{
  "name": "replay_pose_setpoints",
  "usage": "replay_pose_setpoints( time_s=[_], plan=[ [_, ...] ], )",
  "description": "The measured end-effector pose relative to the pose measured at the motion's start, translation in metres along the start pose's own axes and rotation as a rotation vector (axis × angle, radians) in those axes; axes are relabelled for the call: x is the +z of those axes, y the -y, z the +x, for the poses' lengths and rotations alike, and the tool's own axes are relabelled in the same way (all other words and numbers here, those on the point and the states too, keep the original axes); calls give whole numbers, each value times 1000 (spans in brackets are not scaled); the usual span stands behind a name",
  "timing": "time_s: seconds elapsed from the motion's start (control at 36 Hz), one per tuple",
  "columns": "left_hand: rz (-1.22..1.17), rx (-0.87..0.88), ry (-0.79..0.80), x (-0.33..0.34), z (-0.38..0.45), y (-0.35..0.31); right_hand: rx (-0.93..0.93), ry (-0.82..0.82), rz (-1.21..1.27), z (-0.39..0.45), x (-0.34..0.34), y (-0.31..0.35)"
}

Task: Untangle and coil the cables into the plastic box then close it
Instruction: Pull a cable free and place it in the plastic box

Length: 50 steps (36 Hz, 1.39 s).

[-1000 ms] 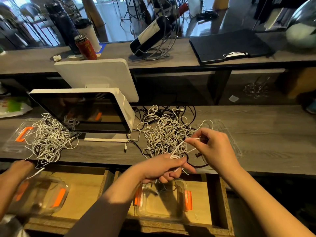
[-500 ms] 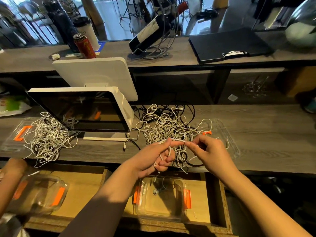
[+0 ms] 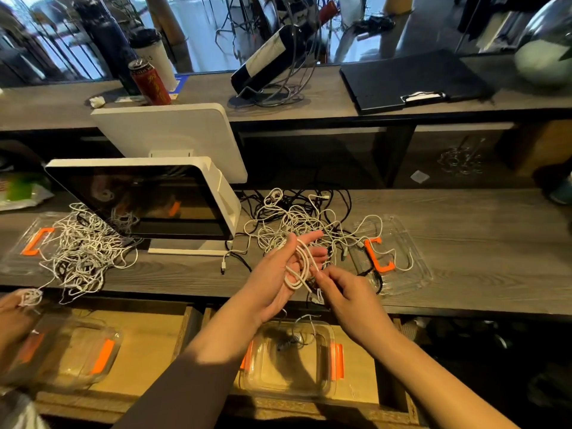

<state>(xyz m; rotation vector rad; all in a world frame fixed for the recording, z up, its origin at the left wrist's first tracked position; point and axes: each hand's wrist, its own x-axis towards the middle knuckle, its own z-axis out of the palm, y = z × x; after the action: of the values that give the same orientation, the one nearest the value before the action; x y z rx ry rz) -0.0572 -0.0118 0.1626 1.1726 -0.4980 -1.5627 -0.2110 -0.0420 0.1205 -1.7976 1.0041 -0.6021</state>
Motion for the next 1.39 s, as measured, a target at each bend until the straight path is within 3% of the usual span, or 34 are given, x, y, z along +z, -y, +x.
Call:
replay_pose_setpoints(
  time_s=[0.22,0.47,0.78,0.94,1.14,1.25,1.39],
  plan=[
    [-45,70,87,7,-2,-5,14,-65,31,-7,13,7],
    [-64,238,-22,3,7,-14,55,16,-32,-20,19,0],
    [-105,238,-72,16,11,-16,77,82,-55,-23,25,5],
    [65,335,-228,13,13,-15,42,117,-33,-24,27,10],
    [530,504,-463,5,13,-13,20,256,18,-38,36,9],
    [678,453,-463,5,10,-12,-12,237,39,-42,36,16],
    [746,302,-337,-13,19,7,-74,187,46,-38,27,24]
  ],
)
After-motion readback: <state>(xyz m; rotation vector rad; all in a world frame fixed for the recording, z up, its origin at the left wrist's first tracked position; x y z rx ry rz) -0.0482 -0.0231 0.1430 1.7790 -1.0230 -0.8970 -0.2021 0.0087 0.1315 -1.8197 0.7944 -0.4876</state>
